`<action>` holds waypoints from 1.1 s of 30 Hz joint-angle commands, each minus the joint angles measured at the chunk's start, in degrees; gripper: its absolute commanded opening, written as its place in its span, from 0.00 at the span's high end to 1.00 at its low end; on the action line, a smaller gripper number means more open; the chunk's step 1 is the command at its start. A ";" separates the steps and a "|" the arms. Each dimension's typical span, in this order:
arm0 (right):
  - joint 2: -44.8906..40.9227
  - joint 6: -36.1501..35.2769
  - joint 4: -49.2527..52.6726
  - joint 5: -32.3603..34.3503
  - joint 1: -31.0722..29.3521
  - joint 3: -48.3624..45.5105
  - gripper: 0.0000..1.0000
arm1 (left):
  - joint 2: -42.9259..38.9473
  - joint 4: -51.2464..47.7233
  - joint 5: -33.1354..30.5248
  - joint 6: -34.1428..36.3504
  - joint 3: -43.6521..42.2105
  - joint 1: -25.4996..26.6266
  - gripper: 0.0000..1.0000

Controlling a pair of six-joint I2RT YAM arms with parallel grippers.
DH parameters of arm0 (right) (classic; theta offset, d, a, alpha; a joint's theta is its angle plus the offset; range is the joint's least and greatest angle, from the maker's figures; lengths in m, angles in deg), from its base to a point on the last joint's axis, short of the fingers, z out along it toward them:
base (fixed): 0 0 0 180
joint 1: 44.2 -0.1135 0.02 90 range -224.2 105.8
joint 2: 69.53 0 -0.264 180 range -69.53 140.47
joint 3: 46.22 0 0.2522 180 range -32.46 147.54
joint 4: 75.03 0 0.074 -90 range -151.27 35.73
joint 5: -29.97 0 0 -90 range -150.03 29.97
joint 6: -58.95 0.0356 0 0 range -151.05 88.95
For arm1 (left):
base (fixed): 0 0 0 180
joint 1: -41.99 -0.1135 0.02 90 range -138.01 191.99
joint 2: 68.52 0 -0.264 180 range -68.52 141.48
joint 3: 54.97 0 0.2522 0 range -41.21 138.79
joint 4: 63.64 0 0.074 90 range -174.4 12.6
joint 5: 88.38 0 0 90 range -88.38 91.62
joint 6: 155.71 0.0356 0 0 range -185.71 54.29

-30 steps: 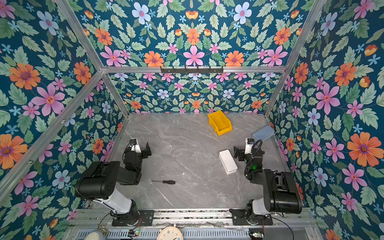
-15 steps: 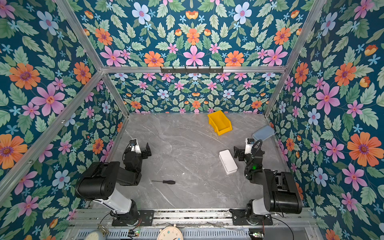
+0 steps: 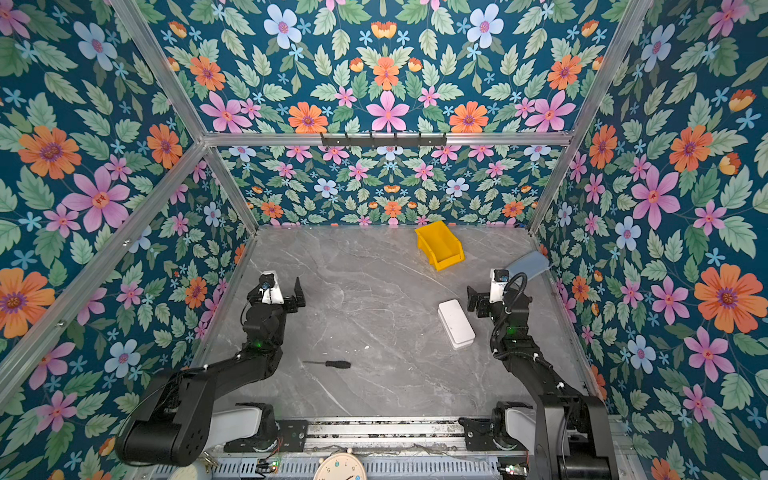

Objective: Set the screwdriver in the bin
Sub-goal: 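Reach the right gripper toward the black-handled screwdriver while the left arm lifts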

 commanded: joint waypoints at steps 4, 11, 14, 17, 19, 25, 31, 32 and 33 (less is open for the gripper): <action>-3.29 -5.41 10.78 2.64 -6.70 4.15 0.01 | -5.88 -17.49 -9.96 -3.93 6.33 11.11 0.00; -5.10 -7.72 18.89 0.91 -17.95 8.91 0.01 | -10.64 -37.14 -15.26 -13.92 11.50 21.04 0.00; -4.52 -8.70 21.36 -0.14 -22.71 10.43 0.01 | -13.02 -43.38 -15.16 -16.52 12.78 22.77 0.00; -3.15 -9.24 22.63 -0.41 -27.38 11.75 0.01 | -15.14 -50.36 -14.81 -19.48 14.48 23.08 0.00; -1.60 -9.25 22.32 -0.90 -30.43 12.50 0.01 | -16.24 -54.30 -13.89 -20.56 15.47 23.08 0.00; 7.50 -11.05 19.19 -3.34 -40.23 16.34 0.01 | -17.24 -62.47 -13.10 -26.39 16.33 22.90 0.00; 17.95 -12.99 16.67 -4.19 -48.69 20.99 0.01 | -17.28 -65.43 -11.56 -27.75 16.41 21.91 0.00; 19.49 -13.66 16.62 -4.31 -50.00 21.87 0.01 | -17.40 -66.11 -10.91 -27.75 16.66 21.30 0.00; 21.12 -14.21 16.45 -4.37 -51.27 22.71 0.01 | -17.58 -66.83 -9.98 -27.67 16.83 20.54 0.00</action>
